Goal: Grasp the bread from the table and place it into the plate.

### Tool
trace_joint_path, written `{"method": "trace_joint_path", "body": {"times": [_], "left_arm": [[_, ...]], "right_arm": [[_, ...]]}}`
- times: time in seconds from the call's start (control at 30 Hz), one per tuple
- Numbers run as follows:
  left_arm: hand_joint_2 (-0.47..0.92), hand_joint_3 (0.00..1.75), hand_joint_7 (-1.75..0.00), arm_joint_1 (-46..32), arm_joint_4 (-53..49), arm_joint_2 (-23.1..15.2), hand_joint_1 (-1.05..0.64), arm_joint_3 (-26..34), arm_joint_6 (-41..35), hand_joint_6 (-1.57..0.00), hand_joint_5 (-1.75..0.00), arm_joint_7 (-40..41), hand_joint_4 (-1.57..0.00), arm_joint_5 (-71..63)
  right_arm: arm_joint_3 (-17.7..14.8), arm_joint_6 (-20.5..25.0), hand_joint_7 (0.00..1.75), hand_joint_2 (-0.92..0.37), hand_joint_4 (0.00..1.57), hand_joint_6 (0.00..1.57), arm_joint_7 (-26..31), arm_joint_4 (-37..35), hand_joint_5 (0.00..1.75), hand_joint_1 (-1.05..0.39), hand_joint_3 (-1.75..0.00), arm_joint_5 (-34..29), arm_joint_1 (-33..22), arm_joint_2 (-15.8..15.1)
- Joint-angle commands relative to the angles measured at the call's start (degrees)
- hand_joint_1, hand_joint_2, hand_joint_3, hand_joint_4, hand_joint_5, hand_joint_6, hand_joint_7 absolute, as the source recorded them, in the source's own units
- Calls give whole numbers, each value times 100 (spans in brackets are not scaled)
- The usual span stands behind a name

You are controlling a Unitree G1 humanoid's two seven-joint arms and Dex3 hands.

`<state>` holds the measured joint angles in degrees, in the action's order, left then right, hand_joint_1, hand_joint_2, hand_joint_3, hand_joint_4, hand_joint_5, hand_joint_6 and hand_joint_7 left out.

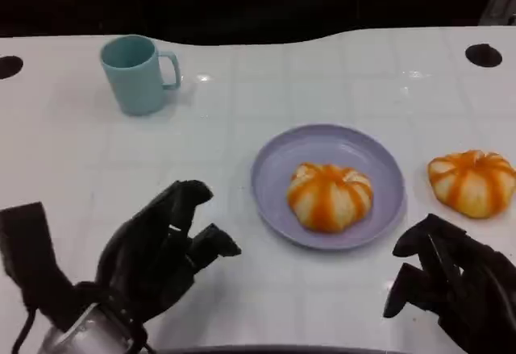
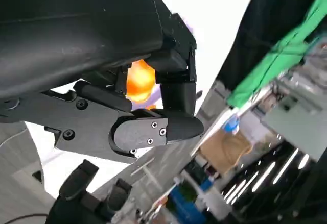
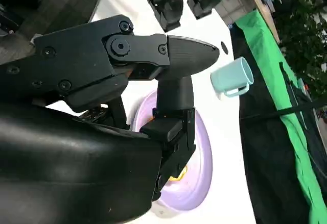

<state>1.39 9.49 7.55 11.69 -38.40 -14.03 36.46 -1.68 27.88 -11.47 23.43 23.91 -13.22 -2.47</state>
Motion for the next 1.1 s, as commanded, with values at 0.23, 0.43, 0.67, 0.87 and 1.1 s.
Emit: {"method": "trace_joint_path", "body": {"times": [0.23, 0.43, 0.67, 0.87, 1.1], "left_arm": [[92, 49, -174, -446, 407, -61, -53, -167, -105, -41, -175, 426, -67, 33], [92, 48, -175, -592, 448, -108, -53, -258, -98, -42, -175, 518, -68, -18], [92, 45, -175, -707, 431, -239, -54, -364, 38, -43, -175, 386, -68, -63], [92, 40, -175, -713, 351, -303, -55, -401, 109, -43, -175, 347, -69, -46], [92, 38, -175, -671, 202, -342, -56, -430, 261, -45, -175, 234, -71, -33]], "right_arm": [[-56, -19, 159, -92, 60, 48, 2, 49, 175, -44, -45, 28, 19, -71], [-61, 37, 159, -92, 61, 49, 40, 68, 175, -44, -45, 32, 30, -65], [-43, -20, 160, -92, 61, 48, 5, 16, 175, -44, -44, 32, 39, -49], [-21, -90, 161, -92, 62, 49, 13, -32, 175, -44, -46, -31, 42, -41], [-30, -223, 159, -92, 63, 50, -57, -166, 175, -45, -44, -23, 69, -37]]}}
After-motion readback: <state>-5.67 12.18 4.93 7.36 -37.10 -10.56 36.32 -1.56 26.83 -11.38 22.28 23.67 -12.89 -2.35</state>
